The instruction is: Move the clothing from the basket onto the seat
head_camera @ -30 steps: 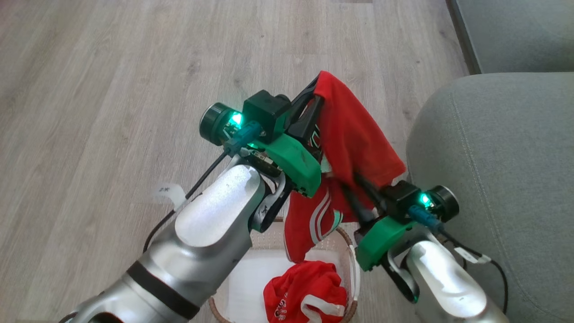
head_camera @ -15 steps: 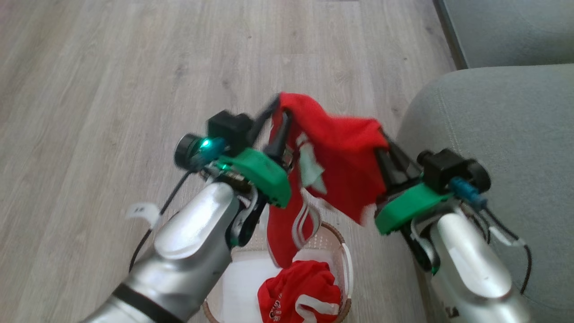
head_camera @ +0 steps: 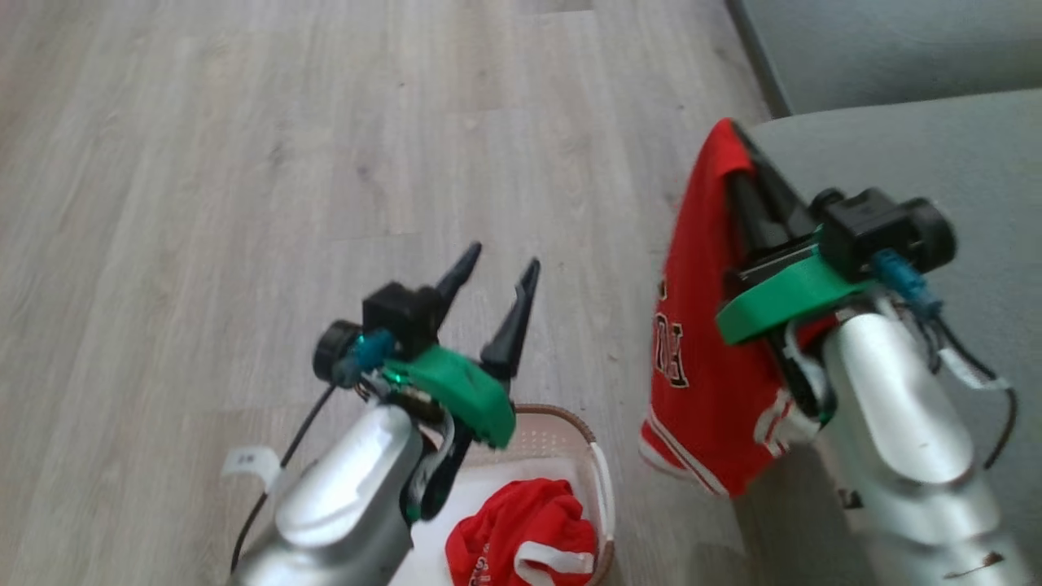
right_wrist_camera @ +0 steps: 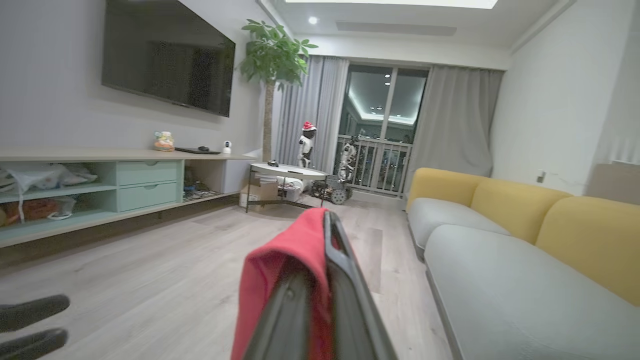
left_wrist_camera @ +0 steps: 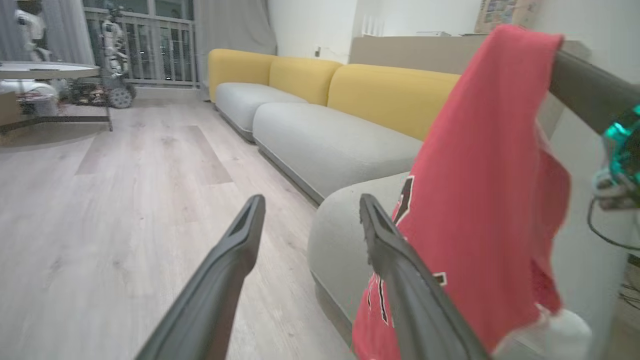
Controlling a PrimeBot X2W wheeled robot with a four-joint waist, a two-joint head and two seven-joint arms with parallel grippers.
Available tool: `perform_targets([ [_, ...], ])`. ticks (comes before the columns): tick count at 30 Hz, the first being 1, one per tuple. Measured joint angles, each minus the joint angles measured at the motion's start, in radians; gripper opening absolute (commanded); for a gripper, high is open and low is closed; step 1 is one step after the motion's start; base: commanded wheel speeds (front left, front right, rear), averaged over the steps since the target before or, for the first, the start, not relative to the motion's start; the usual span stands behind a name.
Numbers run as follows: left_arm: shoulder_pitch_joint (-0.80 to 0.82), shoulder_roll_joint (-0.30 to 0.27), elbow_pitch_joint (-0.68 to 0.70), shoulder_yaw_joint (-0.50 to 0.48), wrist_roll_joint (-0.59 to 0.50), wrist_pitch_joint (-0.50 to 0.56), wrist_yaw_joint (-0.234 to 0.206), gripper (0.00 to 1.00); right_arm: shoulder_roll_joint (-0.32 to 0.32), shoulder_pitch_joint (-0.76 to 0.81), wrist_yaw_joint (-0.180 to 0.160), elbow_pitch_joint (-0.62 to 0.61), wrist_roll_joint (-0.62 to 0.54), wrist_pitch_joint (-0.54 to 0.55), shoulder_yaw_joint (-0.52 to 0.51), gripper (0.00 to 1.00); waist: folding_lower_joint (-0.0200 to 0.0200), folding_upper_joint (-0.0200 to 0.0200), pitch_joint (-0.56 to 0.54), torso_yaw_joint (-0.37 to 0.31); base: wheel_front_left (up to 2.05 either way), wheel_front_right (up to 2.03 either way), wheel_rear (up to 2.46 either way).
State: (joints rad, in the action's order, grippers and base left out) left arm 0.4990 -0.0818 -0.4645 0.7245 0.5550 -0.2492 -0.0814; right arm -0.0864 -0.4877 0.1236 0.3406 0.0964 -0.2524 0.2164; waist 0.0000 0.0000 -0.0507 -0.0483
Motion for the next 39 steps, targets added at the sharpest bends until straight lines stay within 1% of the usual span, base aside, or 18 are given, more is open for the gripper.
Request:
perform_targets([
  [2, -0.027, 0.000, 0.016, -0.002, -0.018, 0.000, 0.020, 1.00, -0.014, -0.005, 0.000, -0.007, 0.000, 0.000, -0.013, 0.00, 0.0000, 0.0000, -0.002, -0.020, 0.00, 0.00, 0.00],
  [6, -0.076, -0.001, 0.039, -0.006, -0.061, 0.000, 0.038, 1.00, -0.036, -0.013, 0.000, -0.013, 0.000, 0.000, -0.019, 0.00, 0.0000, 0.0000, -0.006, -0.070, 0.00, 0.00, 0.00],
  [15, -0.142, 0.004, 0.052, -0.012, -0.143, 0.000, 0.056, 1.00, -0.072, -0.076, 0.000, -0.012, 0.002, 0.000, 0.044, 0.00, 0.0000, 0.0000, -0.006, -0.209, 0.00, 0.00, 0.00],
  [19, -0.167, 0.010, 0.052, -0.017, -0.167, 0.000, 0.064, 1.00, -0.081, -0.104, 0.000, -0.007, 0.023, 0.000, 0.069, 0.00, 0.0000, 0.0000, -0.002, -0.269, 0.00, 0.00, 0.00],
  [24, -0.185, 0.021, 0.051, -0.022, -0.185, 0.000, 0.073, 1.00, -0.094, -0.118, 0.000, 0.002, 0.048, 0.000, 0.091, 0.00, 0.0000, 0.0000, 0.011, -0.322, 0.00, 0.00, 0.00],
  [27, -0.194, 0.024, 0.051, -0.023, -0.199, 0.000, 0.078, 1.00, -0.114, -0.119, 0.000, 0.016, 0.057, 0.000, 0.102, 0.00, 0.0000, 0.0000, 0.023, -0.330, 0.00, 0.00, 0.00],
  [31, -0.202, 0.026, 0.048, -0.025, -0.201, 0.000, 0.091, 1.00, -0.153, -0.147, 0.000, 0.050, 0.073, 0.001, 0.151, 0.00, 0.0000, 0.0000, 0.033, -0.310, 0.00, 0.00, 0.00],
  [35, -0.205, 0.028, 0.056, -0.028, -0.211, 0.000, 0.092, 1.00, -0.220, -0.252, 0.000, 0.093, 0.119, 0.007, 0.150, 0.00, 0.0000, 0.0000, 0.047, -0.273, 0.00, 0.00, 0.00],
  [39, -0.221, 0.029, 0.074, -0.031, -0.232, 0.000, 0.092, 1.00, -0.279, -0.391, 0.000, 0.151, 0.151, 0.029, 0.134, 0.00, 0.0000, 0.0000, 0.071, -0.232, 0.00, 0.00, 0.00],
])
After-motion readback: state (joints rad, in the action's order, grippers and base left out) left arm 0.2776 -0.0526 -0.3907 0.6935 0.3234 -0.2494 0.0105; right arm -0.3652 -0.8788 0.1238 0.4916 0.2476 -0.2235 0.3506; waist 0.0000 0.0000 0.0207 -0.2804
